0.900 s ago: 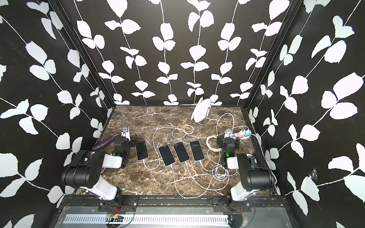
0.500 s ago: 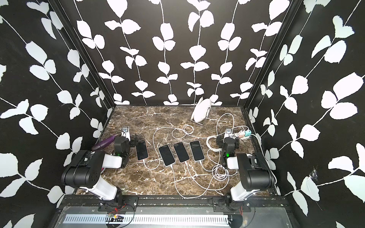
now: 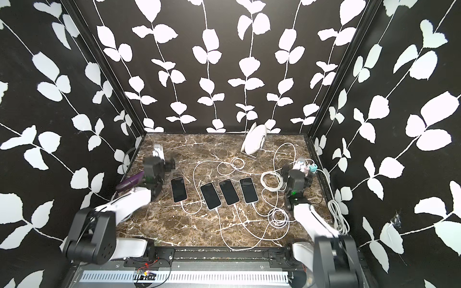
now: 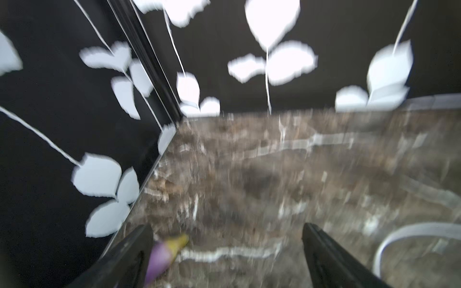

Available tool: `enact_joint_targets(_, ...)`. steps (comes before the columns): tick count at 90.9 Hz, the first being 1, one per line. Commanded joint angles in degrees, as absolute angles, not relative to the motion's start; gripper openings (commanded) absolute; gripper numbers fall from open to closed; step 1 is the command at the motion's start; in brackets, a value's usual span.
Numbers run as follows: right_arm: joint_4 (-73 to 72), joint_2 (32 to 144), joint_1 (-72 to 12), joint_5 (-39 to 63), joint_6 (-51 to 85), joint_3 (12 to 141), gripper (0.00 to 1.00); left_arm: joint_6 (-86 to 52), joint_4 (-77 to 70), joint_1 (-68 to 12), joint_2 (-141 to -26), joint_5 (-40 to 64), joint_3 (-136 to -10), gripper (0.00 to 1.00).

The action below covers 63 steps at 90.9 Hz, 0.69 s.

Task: Unplug the charging cable from the phone
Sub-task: Pick up the phone at the center of the board.

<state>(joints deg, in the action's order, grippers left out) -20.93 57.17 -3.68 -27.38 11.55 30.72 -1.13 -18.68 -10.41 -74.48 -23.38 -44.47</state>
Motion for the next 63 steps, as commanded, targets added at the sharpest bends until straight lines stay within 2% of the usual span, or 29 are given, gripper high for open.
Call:
enact_joint_targets(1, 3.99, 46.06, -3.36, -38.18, 35.58, 31.81, 1.00, -14.67, 8.31, -11.22, -71.77, -19.81, -52.88, 0.88)
enact_joint_targets(3, 5.06, 43.48, -2.86, -34.20, 38.84, 30.91, 0.99, -16.28, 9.83, -12.25, -71.51, -18.68, -53.12, 0.86)
enact_joint_targets(6, 3.54, 41.93, -2.40, -26.77, 37.50, 30.33, 0.91, -19.06, 11.40, -14.00, -70.95, -17.90, -52.73, 0.85)
enact_joint_targets(9, 7.58, 42.94, -3.15, -24.93, 37.56, 33.20, 0.87, -21.52, 11.94, -15.80, -69.94, -16.72, -51.63, 0.85)
enact_joint_targets(14, 24.13, 48.56, -7.27, -28.51, 40.58, 42.84, 0.86, -24.83, 12.45, -19.31, -68.82, -15.30, -49.56, 0.84)
enact_joint_targets(20, 36.36, 57.32, -14.09, -32.72, 42.55, 50.73, 0.89, -26.82, 15.31, -24.90, -68.46, -16.16, -48.77, 0.82)
enact_joint_targets(24, 42.79, 62.74, -18.68, -36.03, 44.59, 55.05, 0.96, -26.89, 16.91, -29.07, -68.41, -18.87, -48.41, 0.81)
enact_joint_targets(27, 48.00, 66.28, -21.61, -37.34, 46.77, 58.00, 0.97, -26.64, 18.00, -31.80, -68.15, -20.66, -48.24, 0.81)
enact_joint_targets(32, 55.17, 70.99, -25.38, -39.00, 51.22, 62.28, 0.90, -26.65, 19.70, -35.08, -67.64, -23.38, -47.92, 0.82)
enact_joint_targets(38, 60.39, 73.64, -29.32, -40.65, 55.67, 64.76, 0.86, -27.91, 22.04, -36.50, -66.37, -24.24, -47.63, 0.82)
enact_joint_targets(47, 57.45, 71.15, -33.80, -40.80, 56.50, 62.43, 0.84, -29.54, 24.30, -36.69, -64.43, -25.56, -47.12, 0.82)
enact_joint_targets(51, 51.05, 68.41, -34.08, -35.40, 52.66, 59.95, 0.84, -29.74, 25.61, -36.74, -63.80, -25.98, -47.12, 0.82)
enact_joint_targets(56, 41.28, 65.52, -34.21, -25.04, 45.54, 56.85, 0.78, -30.00, 27.16, -36.99, -63.15, -26.02, -47.14, 0.81)
enact_joint_targets(63, 37.23, 65.40, -34.47, -17.80, 42.74, 55.88, 0.76, -30.53, 28.45, -37.89, -62.52, -25.51, -46.62, 0.81)
